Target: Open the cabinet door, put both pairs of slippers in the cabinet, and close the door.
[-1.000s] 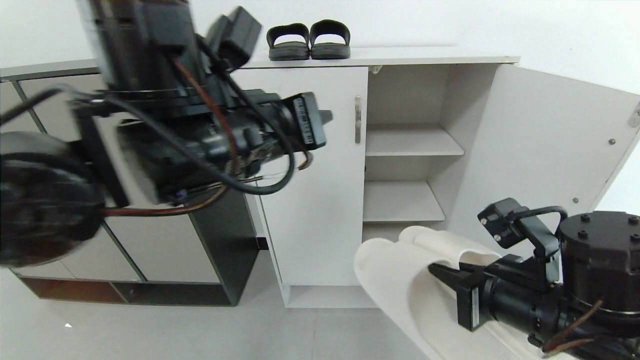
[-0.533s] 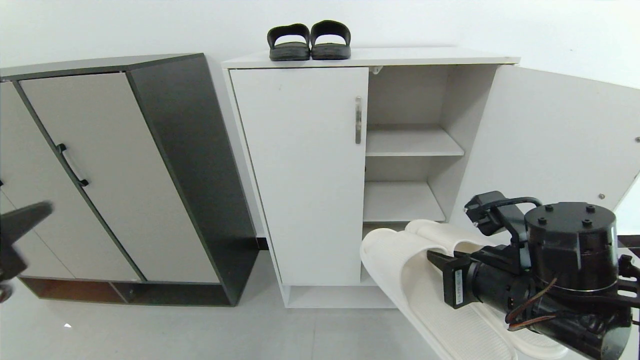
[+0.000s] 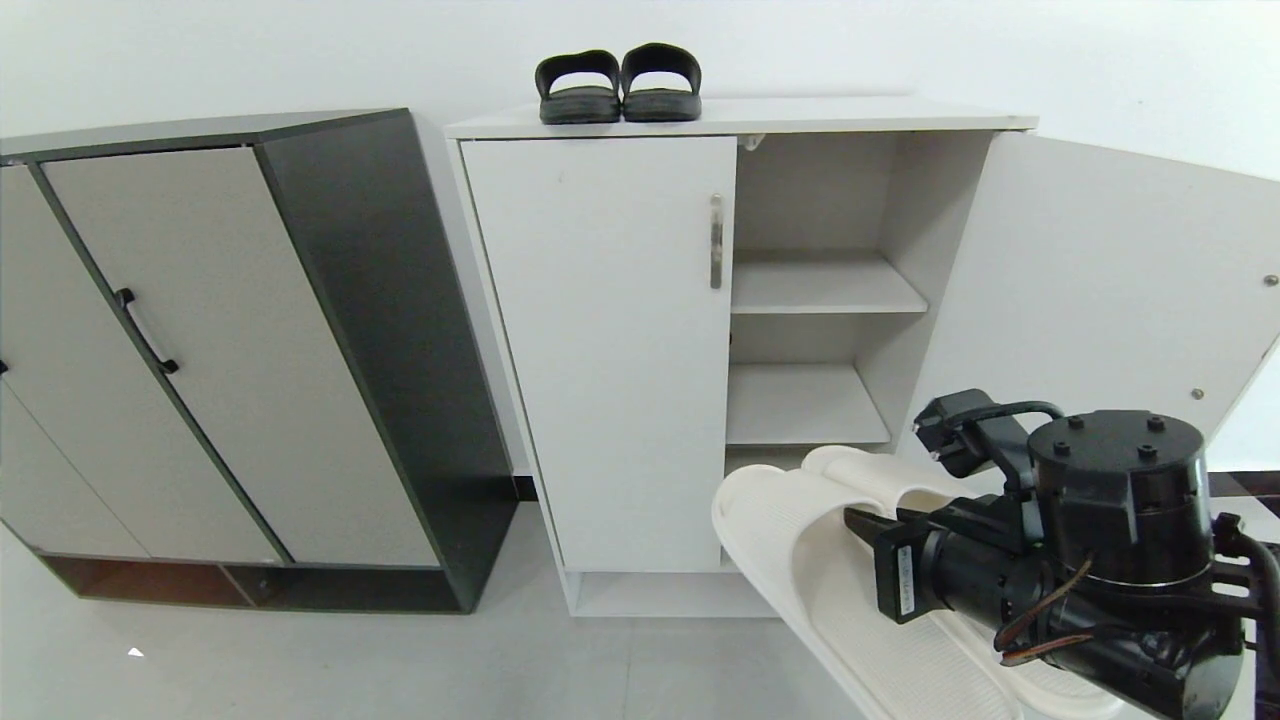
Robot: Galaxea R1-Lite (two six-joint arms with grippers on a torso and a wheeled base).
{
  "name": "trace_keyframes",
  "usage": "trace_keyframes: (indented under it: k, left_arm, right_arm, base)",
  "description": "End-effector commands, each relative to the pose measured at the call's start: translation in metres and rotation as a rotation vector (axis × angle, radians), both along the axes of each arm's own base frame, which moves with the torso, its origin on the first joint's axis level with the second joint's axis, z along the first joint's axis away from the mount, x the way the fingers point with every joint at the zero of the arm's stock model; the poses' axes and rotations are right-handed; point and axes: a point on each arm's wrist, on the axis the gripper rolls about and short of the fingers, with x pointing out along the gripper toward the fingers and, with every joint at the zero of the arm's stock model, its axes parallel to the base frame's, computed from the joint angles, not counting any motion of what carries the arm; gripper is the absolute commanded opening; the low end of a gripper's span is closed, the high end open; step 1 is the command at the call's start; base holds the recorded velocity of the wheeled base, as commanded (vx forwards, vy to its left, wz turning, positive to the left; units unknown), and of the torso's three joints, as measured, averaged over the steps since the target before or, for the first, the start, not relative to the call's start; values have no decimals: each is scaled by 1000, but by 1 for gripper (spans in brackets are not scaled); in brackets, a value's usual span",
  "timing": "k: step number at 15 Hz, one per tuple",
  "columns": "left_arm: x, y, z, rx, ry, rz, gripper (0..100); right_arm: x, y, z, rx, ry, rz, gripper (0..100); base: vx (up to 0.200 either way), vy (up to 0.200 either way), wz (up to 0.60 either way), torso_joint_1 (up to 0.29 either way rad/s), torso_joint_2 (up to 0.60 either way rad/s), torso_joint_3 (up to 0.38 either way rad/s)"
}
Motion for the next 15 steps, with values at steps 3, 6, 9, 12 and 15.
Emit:
trace_keyframes:
  k: [3,6,9,12,15]
  left_arm:
    - [-6,-7,-17,51,-85,-348,0]
    - [-6,-8,-21,130,-44,-382,0]
    - [-6,-8,-21,110,-44,-378,0]
    - [-6,-8,-21,80,-49,-367,0]
    - [-6,-8,-21,80,-49,-367,0]
  right_arm:
    - [1,0,-2,-2,6,1,0]
    - [0,4,-4,-8,9,8,0]
    - [0,5,-3,-8,5,4,0]
    - [12,16,-5,-20,-14,-89,0]
    - [36,39,-15,-1,-16,-256,0]
  base:
    - [0,0,0,0,0,0]
    - [0,0,0,0,0,0]
    - [0,0,0,0,0,0]
    - [0,0,0,0,0,0]
    - [0,-67,0,-1,1,-1]
